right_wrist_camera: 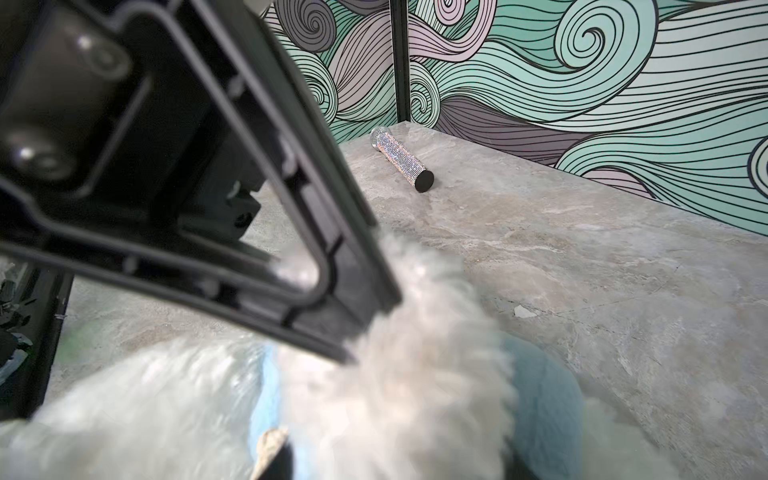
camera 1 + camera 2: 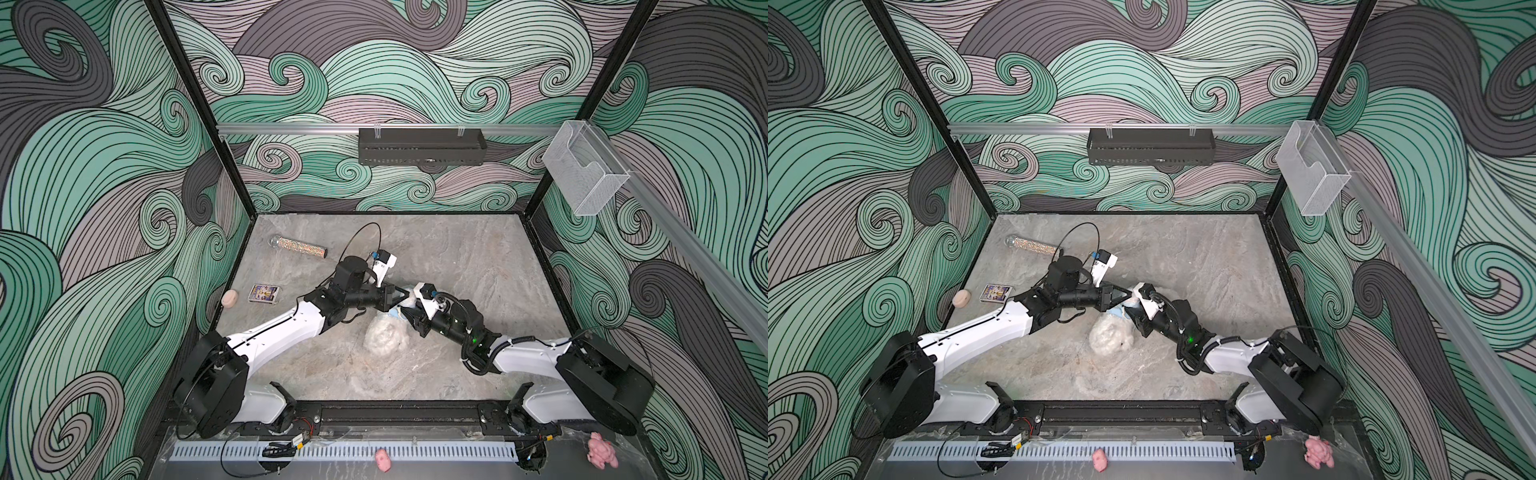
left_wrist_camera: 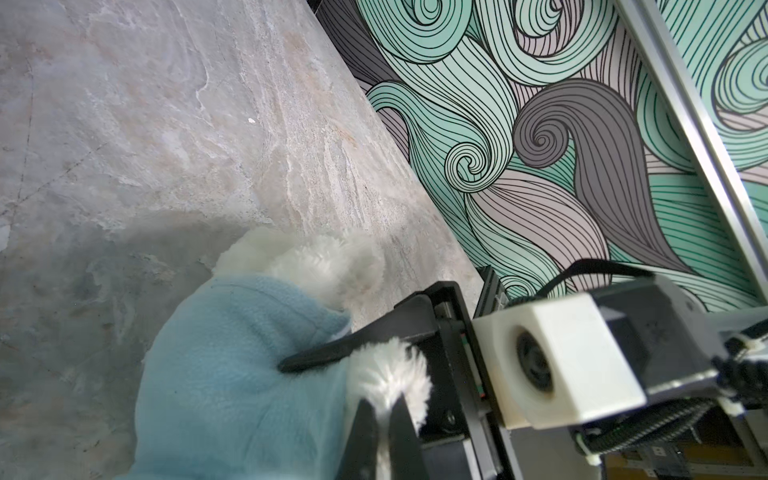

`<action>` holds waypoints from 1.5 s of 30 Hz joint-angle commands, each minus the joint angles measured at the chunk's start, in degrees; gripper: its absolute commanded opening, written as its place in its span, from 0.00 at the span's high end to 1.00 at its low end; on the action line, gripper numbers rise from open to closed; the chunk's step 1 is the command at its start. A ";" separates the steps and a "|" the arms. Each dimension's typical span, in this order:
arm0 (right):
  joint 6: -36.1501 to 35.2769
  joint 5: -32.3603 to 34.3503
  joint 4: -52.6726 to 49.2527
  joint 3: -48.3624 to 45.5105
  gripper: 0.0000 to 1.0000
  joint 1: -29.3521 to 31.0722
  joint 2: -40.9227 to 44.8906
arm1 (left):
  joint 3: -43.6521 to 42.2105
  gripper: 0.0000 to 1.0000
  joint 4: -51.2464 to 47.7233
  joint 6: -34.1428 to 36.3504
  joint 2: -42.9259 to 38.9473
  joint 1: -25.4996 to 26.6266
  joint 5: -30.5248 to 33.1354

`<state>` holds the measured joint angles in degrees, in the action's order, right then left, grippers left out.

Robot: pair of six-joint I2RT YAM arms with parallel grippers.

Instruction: Dress the teddy bear

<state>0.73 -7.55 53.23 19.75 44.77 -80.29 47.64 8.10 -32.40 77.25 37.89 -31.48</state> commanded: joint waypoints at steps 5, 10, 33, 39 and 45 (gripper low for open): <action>-0.20 7.72 -13.04 -2.87 0.52 0.74 -1.59 | 5.66 1.00 12.25 -5.59 -5.50 -1.57 -5.63; 0.06 8.11 -14.28 -3.37 0.47 0.75 0.79 | 4.60 1.00 11.44 -4.53 -5.64 -2.56 -4.96; 10.53 -8.74 -8.00 3.23 0.41 -7.98 15.49 | 3.95 1.00 2.01 8.67 3.21 1.97 -6.60; 14.73 -10.97 -8.18 2.47 0.39 -8.97 19.29 | 4.70 1.00 -0.42 11.11 3.78 2.21 -5.43; 17.29 -11.34 -9.22 0.41 0.38 -10.13 23.48 | 5.45 1.00 -1.58 12.17 3.78 2.28 -5.17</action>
<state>15.31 -18.92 41.01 20.51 35.44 -58.70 51.46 8.80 -22.26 80.36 39.53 -36.21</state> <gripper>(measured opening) 0.615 0.050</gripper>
